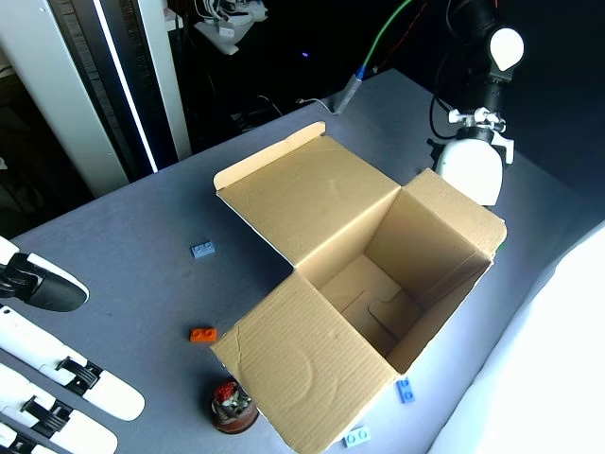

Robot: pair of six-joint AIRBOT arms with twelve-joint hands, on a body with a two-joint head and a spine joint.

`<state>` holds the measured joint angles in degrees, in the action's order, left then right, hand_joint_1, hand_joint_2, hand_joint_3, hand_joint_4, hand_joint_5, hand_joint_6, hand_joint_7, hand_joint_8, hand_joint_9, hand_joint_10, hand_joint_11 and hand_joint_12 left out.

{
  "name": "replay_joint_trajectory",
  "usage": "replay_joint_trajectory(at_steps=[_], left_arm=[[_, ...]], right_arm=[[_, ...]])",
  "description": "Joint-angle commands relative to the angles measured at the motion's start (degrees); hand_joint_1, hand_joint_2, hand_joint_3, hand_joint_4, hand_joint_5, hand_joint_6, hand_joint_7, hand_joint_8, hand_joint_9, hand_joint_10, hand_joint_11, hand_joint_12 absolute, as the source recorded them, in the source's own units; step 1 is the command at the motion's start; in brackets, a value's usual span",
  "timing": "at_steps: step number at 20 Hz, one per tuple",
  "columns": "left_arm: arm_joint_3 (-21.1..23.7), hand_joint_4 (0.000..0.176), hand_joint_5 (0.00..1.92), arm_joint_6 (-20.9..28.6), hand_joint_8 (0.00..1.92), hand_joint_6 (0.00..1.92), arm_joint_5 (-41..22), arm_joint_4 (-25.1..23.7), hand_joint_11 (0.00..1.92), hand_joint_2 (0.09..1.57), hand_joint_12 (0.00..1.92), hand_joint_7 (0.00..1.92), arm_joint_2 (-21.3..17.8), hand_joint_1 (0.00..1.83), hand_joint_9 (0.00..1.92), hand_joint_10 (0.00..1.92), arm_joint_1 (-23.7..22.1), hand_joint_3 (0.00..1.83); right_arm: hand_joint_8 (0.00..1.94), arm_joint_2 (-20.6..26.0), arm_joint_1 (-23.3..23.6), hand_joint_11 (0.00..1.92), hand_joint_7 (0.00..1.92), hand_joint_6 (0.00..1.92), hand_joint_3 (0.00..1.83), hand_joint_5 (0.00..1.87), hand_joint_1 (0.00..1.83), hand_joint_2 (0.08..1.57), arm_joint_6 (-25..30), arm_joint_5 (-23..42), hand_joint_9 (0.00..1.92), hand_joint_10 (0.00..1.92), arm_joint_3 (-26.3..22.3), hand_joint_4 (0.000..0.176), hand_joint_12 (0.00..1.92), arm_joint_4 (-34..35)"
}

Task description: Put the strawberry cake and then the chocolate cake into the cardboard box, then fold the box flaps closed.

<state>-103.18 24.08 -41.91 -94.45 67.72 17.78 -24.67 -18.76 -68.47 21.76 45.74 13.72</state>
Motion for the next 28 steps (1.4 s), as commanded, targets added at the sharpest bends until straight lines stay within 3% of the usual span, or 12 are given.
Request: replay_joint_trajectory(at_steps=[1, 8, 13, 15, 17, 21, 25, 26, 28], left_arm=[[-0.68, 0.000, 0.56, -0.05, 1.84, 1.56, -0.26, 2.24, 0.48, 1.37, 1.92, 0.40, -0.87, 1.26, 0.54, 1.84, -0.95, 0.00], [-0.36, 0.000, 0.62, 4.14, 1.72, 1.46, -3.34, -3.81, 0.49, 1.33, 1.92, 0.52, -2.45, 1.28, 0.56, 1.80, -5.32, 0.00], [-0.75, 0.000, 0.59, 5.36, 1.70, 1.51, -4.29, -7.08, 0.51, 1.33, 1.92, 0.54, -3.26, 1.28, 0.56, 1.78, -7.95, 0.00], [-0.95, 0.000, 0.59, 6.00, 1.71, 1.51, -4.07, -9.48, 0.50, 1.34, 1.92, 0.53, -3.60, 1.28, 0.56, 1.78, -8.89, 0.00], [-1.01, 0.000, 0.59, 6.26, 1.71, 1.49, -4.08, -10.16, 0.48, 1.33, 1.92, 0.54, -4.13, 1.28, 0.57, 1.78, -8.91, 0.00], [-1.74, 0.000, 0.60, 6.69, 1.72, 1.49, -3.97, -11.30, 0.51, 1.33, 1.92, 0.53, -4.91, 1.28, 0.57, 1.78, -9.51, 0.00], [-2.32, 0.000, 0.57, 6.69, 1.74, 1.52, -3.44, -11.96, 0.52, 1.34, 1.92, 0.51, -5.34, 1.27, 0.56, 1.81, -12.57, 0.00], [-2.42, 0.000, 0.58, 6.69, 1.74, 1.51, -3.22, -12.38, 0.51, 1.34, 1.92, 0.52, -5.43, 1.27, 0.56, 1.81, -13.57, 0.00], [-2.74, 0.000, 0.59, 6.69, 1.73, 1.49, -3.04, -12.69, 0.51, 1.34, 1.92, 0.52, -5.52, 1.28, 0.57, 1.79, -15.41, 0.00]], right_arm=[[0.00, 0.58, 0.57, 0.00, 0.10, 0.01, 0.00, 0.08, 0.51, 1.05, -0.09, 6.45, 0.12, 0.01, 0.15, 0.000, 0.41, 0.20], [0.00, 0.58, 0.56, 0.00, 0.09, 0.00, 0.00, 0.08, 0.53, 1.04, -0.12, 6.40, 0.11, 0.00, 0.15, 0.000, 0.38, 0.20], [0.01, 0.56, 0.58, 0.00, 0.12, 0.01, 0.00, 0.10, 0.52, 1.04, -0.12, 6.32, 0.13, 0.01, 0.07, 0.000, 0.43, 0.20], [0.00, 0.56, 0.58, 0.00, 0.12, 0.00, 0.00, 0.09, 0.50, 1.05, -0.12, 6.28, 0.12, 0.00, -0.03, 0.000, 0.30, 0.20], [0.00, 0.56, 0.58, 0.00, 0.10, 0.00, 0.00, 0.07, 0.48, 1.06, -0.12, 6.27, 0.11, 0.00, -0.10, 0.000, 0.22, 0.20], [0.01, 0.57, 0.59, 0.00, 0.14, 0.01, 0.00, 0.10, 0.49, 1.04, -0.14, 6.23, 0.14, 0.01, -0.15, 0.000, 0.42, 0.20], [0.00, 0.58, 0.59, 0.00, 0.12, 0.00, 0.00, 0.08, 0.53, 1.03, -0.15, 6.23, 0.12, 0.00, -0.15, 0.000, 0.37, 0.20], [0.00, 0.58, 0.59, 0.00, 0.11, 0.00, 0.00, 0.07, 0.55, 1.04, -0.15, 6.23, 0.11, 0.00, -0.15, 0.000, 0.29, 0.20], [0.00, 0.58, 0.59, 0.00, 0.09, 0.00, 0.00, 0.06, 0.63, 1.04, -0.15, 6.23, 0.11, 0.00, -0.15, 0.000, 0.32, 0.20]])
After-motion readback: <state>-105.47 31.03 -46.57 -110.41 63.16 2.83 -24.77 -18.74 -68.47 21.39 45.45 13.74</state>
